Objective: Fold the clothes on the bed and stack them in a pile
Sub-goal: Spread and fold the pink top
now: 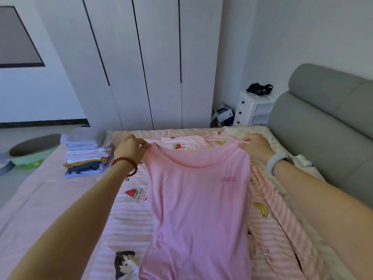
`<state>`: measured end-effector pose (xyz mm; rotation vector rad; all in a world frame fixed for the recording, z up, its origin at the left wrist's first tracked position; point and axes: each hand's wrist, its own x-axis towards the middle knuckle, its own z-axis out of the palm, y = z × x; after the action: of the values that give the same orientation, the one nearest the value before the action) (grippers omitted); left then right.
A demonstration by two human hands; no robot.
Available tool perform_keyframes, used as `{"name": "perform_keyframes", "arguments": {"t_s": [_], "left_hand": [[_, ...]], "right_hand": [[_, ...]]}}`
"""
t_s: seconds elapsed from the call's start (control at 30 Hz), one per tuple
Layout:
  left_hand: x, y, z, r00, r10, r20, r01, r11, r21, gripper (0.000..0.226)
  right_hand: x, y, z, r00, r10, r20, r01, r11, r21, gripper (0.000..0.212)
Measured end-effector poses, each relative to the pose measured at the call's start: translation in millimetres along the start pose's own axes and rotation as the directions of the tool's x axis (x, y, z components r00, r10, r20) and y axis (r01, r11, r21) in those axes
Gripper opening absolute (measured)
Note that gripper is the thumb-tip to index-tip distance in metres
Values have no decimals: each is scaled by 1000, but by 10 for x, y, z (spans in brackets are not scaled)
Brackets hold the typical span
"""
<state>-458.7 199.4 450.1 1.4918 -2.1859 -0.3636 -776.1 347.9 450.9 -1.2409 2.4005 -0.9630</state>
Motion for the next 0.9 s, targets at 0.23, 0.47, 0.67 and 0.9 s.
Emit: {"name": "perform_keyframes", "arguments": {"t_s": [0.23,0.47,0.67,0.9], "left_hand": [[644,-346,1453,977,-184,109,198,970,-143,26],[20,-858,2647,890,-277,361,400,855,-330,41],[-1630,-1692,3071,634,-604,483,654,752,82,58],[-2214,-1884,2948,565,-592,575,715,699,18,29]], "right_hand": [[825,664,1254,973,229,-8,-215,924,316,34],[380,1566,2187,973,184,139,-211,953,216,43],[-1260,2393,2538,837,517,181,-544,824,158,47],[-2887,2721,2490,698,715,-39,-712,687,-148,42]]}}
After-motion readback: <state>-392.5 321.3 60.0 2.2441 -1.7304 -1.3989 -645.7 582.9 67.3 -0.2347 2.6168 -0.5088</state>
